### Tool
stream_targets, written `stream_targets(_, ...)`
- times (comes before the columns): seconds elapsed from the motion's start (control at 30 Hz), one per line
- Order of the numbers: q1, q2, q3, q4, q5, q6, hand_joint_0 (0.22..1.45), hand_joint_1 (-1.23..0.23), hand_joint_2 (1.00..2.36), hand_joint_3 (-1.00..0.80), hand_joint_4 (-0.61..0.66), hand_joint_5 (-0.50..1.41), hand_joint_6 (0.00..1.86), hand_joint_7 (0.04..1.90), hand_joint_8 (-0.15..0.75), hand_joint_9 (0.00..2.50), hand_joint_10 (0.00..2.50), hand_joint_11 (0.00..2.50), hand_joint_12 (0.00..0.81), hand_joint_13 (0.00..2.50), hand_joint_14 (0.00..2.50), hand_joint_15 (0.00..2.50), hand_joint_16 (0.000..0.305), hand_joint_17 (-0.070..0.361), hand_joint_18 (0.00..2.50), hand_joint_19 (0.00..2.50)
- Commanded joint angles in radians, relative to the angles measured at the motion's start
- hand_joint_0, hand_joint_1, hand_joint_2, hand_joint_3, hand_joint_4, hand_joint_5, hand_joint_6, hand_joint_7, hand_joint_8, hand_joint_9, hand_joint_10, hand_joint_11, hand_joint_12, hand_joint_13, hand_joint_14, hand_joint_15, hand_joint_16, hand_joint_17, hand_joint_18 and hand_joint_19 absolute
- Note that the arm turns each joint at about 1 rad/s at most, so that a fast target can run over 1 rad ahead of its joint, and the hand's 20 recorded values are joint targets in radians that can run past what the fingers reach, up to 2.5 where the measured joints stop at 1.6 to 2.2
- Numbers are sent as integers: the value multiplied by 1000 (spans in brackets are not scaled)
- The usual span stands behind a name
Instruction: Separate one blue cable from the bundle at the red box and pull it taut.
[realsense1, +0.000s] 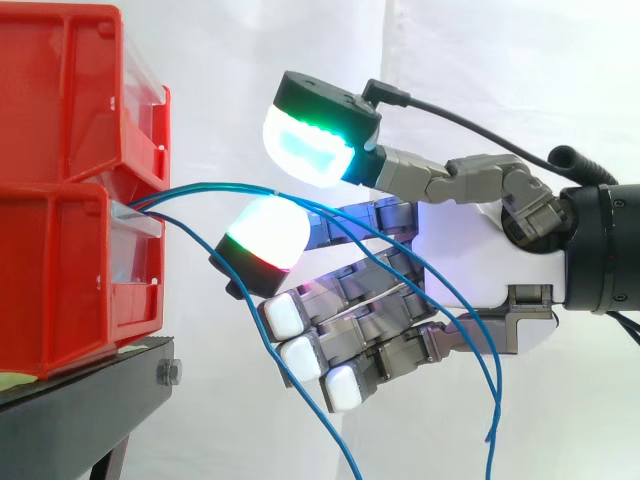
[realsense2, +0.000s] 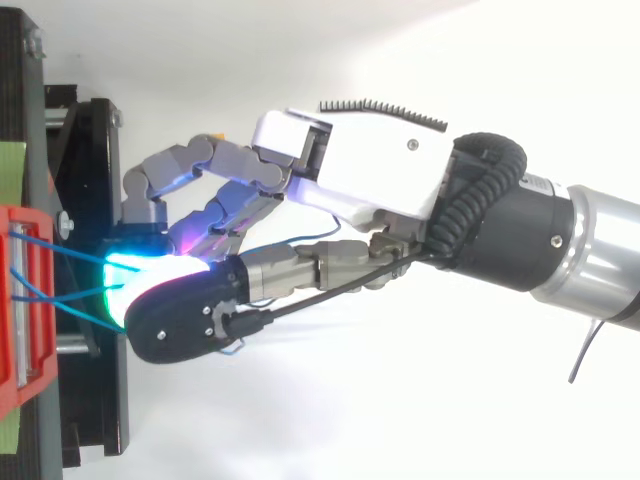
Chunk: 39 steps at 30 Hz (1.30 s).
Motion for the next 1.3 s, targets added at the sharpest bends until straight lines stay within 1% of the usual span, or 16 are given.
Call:
stream_targets(0.0,1,0,-1,-1,1,-1,571,-427,1000,-500,176,-207,870,1130,335,964,27,843,431,985,25,669,59,133,827,753)
stream_targets(0.07,1,0,-1,1,1,-1,611,-467,1002,-479,168,-205,872,1143,336,972,27,859,424,983,25,664,58,130,824,758)
stream_targets(0.17,1,0,-1,1,1,-1,620,-576,1007,-423,183,-208,875,1171,336,961,27,863,429,983,26,671,58,131,825,758)
stream_targets(0.43,0,0,-1,1,1,-1,653,-709,1003,-464,190,-211,882,1154,338,947,26,871,425,992,26,672,58,130,837,745)
stream_targets(0.5,1,0,-1,1,2,-1,617,-741,1000,-500,186,-211,883,1146,338,949,27,890,425,991,24,672,58,130,838,752)
stream_targets(0.57,1,0,-1,1,2,-1,569,-718,1000,-500,179,-208,881,1126,343,971,26,890,428,996,26,675,59,132,846,755)
stream_targets(0.67,1,0,-3,-1,2,-1,522,-577,1000,-500,185,-197,866,1113,349,1009,26,872,443,1019,25,669,61,138,876,749)
stream_targets(0.7,1,0,-1,-1,2,-1,523,-541,1000,-500,181,-195,861,1117,355,1021,27,878,443,1022,24,672,61,138,874,749)
stream_targets(0.73,1,0,-1,1,2,-1,534,-435,1000,-500,177,-190,851,1134,358,1041,28,865,440,1036,26,674,60,136,876,754)
stream_targets(0.8,0,0,-1,1,2,-1,567,-368,1000,-500,155,-184,842,1153,347,1055,27,878,434,1033,25,680,58,130,862,773)
stream_targets(0.87,1,0,-1,1,2,-1,608,-383,1000,-493,159,-183,840,1170,344,1062,27,877,431,1038,24,688,57,128,857,779)
stream_targets(0.9,1,0,-1,1,2,-1,618,-414,1006,-436,153,-181,840,1179,347,1063,27,878,429,1038,26,683,57,128,858,770)
stream_targets(0.97,0,0,-3,1,2,-1,613,-455,1013,-358,147,-181,842,1181,348,1063,28,878,430,1038,28,689,57,129,859,779)
stream_targets(1.1,1,0,-3,1,2,-1,590,-604,1022,-197,151,-182,843,1233,358,1044,27,890,437,1033,24,687,58,130,862,769)
stream_targets(1.2,1,0,-3,1,4,-1,598,-673,1023,-171,135,-190,857,1223,347,1011,27,887,437,1023,26,682,58,130,859,769)
stream_targets(1.27,3,0,-3,1,5,-1,621,-703,1023,-210,98,-196,862,1184,342,1001,27,892,429,1017,27,685,57,129,856,767)
